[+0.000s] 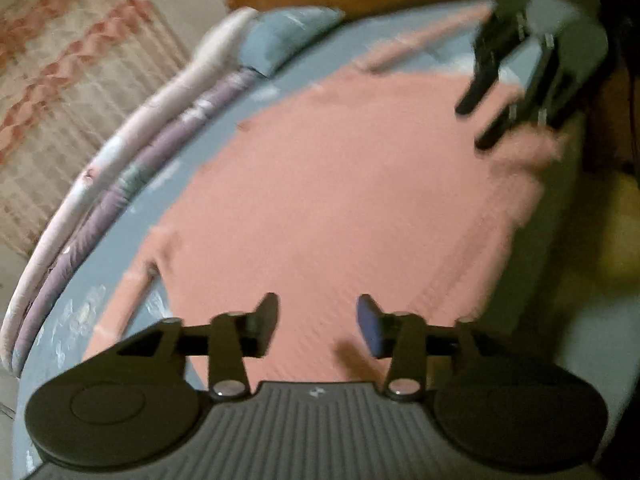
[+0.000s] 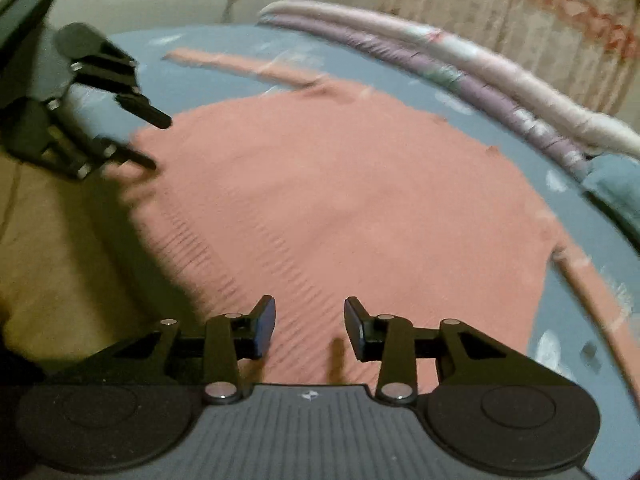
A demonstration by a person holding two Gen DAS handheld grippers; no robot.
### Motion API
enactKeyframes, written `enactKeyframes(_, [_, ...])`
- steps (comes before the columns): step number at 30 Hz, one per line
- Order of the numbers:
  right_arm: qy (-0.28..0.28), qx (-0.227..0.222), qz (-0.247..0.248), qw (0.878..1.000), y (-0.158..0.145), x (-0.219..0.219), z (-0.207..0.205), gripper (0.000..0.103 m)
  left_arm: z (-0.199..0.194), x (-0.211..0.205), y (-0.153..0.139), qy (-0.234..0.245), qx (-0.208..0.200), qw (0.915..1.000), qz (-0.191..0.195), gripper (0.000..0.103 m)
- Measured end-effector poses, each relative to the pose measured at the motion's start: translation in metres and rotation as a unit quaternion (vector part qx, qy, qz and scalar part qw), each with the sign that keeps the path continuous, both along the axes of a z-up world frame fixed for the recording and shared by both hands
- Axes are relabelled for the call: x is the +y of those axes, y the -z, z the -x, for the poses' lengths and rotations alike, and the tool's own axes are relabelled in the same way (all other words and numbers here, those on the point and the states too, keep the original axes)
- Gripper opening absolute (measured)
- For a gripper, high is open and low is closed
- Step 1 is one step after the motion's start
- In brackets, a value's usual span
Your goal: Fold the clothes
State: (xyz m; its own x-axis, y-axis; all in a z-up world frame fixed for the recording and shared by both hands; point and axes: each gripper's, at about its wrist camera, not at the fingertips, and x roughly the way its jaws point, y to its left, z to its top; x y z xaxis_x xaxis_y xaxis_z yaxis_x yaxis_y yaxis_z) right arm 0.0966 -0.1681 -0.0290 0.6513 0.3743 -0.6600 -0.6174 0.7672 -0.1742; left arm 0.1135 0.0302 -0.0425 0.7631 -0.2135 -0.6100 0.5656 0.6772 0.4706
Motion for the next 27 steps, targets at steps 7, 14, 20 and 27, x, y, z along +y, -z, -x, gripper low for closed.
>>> enactKeyframes(7, [-0.011,0.052,-0.063,0.997,0.022,-0.024,-0.071,0.061,-0.078,0.02,0.014,-0.021,0.129,0.9806,0.146,0.066])
enactKeyframes(14, [0.012,0.079,-0.075,0.994,0.026,-0.102,-0.04,0.073,-0.077,0.077,0.034,-0.072,0.196,0.9627,0.173,0.074])
enactKeyframes(20, [0.034,0.082,-0.076,0.993,-0.006,-0.1,-0.074,0.077,-0.133,0.049,-0.003,-0.037,0.175,0.9761,0.123,0.077])
enactKeyframes(27, [0.058,0.108,-0.069,0.99,0.017,-0.082,-0.177,0.076,-0.245,0.024,0.02,-0.046,0.196,0.9684,0.147,0.077])
